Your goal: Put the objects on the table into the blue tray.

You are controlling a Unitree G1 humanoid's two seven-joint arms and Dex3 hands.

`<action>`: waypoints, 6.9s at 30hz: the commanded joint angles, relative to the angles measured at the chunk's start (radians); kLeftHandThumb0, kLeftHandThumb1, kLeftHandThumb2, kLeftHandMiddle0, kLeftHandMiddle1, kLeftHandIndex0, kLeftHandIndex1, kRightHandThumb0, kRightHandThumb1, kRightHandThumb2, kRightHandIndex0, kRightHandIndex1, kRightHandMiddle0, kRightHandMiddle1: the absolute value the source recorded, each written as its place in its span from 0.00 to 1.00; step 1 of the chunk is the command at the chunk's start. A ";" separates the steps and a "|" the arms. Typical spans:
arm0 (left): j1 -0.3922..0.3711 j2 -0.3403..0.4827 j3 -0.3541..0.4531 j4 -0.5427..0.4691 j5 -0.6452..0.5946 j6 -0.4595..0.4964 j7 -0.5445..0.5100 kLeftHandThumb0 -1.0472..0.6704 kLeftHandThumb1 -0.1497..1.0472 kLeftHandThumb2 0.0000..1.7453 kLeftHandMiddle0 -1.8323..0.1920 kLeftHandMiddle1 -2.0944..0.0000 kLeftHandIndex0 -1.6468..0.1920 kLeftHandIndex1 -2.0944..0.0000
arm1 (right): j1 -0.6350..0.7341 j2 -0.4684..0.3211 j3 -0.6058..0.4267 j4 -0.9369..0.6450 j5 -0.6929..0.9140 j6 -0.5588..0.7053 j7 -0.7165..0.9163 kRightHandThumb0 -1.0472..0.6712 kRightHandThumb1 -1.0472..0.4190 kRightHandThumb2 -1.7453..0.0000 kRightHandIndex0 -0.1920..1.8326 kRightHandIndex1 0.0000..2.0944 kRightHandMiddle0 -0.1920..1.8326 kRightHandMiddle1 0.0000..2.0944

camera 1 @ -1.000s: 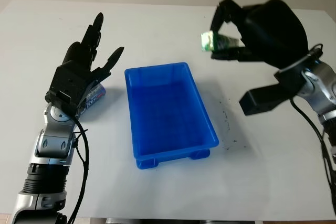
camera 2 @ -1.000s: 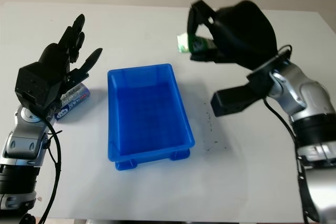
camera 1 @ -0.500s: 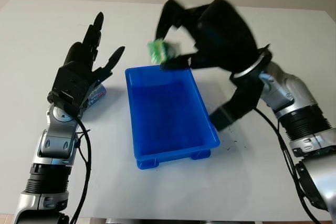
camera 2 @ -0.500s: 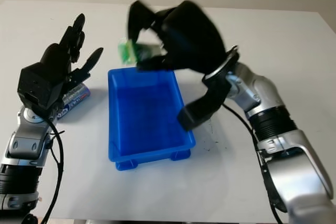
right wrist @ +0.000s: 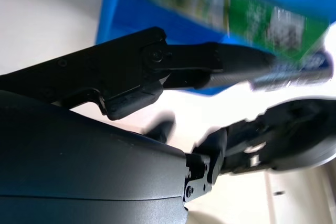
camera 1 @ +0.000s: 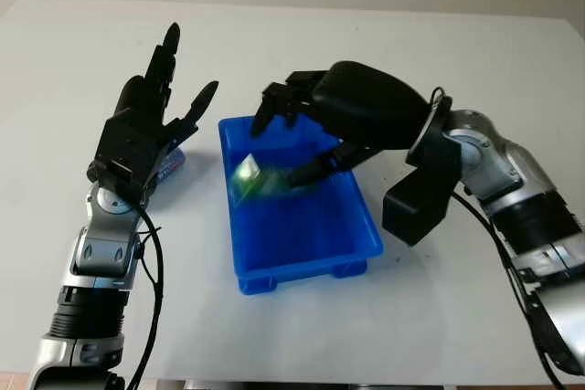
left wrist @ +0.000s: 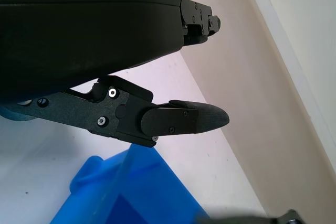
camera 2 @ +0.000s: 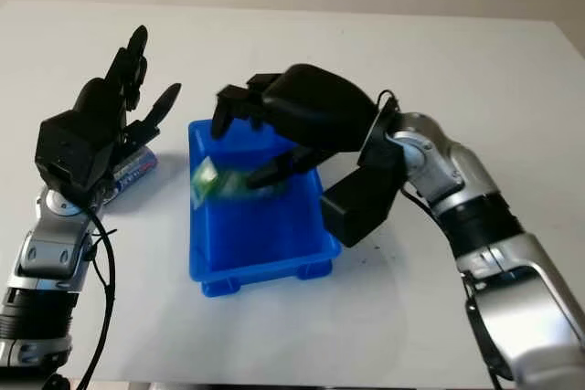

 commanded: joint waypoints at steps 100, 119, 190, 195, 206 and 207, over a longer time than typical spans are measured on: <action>0.120 0.292 -0.372 -0.297 1.280 0.504 -0.627 0.21 0.95 0.03 0.78 0.23 0.70 0.87 | 0.246 0.278 -0.436 -0.095 0.497 0.742 -0.163 0.17 0.00 0.59 0.00 0.00 0.00 0.00; 0.092 0.218 -0.323 -0.264 1.427 0.357 -0.550 0.33 1.00 0.17 0.53 0.00 0.90 0.11 | 0.249 0.270 -0.434 -0.091 0.500 0.736 -0.151 0.17 0.00 0.59 0.00 0.00 0.00 0.00; -0.105 0.013 -0.015 -0.157 0.054 -0.111 -0.193 0.29 1.00 0.24 0.85 0.97 0.86 0.94 | 0.277 0.272 -0.431 -0.146 0.494 0.766 -0.161 0.19 0.00 0.60 0.00 0.00 0.00 0.00; -0.094 -0.046 0.093 -0.101 -0.084 -0.193 -0.069 0.24 1.00 0.27 0.84 0.97 0.85 0.94 | 0.269 0.277 -0.434 -0.132 0.499 0.749 -0.161 0.19 0.00 0.59 0.00 0.00 0.00 0.00; -0.073 -0.029 0.206 -0.025 -0.266 -0.183 -0.043 0.21 1.00 0.37 0.92 0.98 0.91 0.98 | 0.260 0.279 -0.432 -0.124 0.507 0.747 -0.153 0.19 0.00 0.60 0.00 0.00 0.00 0.00; -0.067 -0.007 0.218 0.000 -0.280 -0.179 -0.066 0.20 1.00 0.37 0.92 0.98 0.92 0.98 | 0.259 0.278 -0.434 -0.122 0.511 0.745 -0.150 0.19 0.00 0.60 0.00 0.00 0.00 0.00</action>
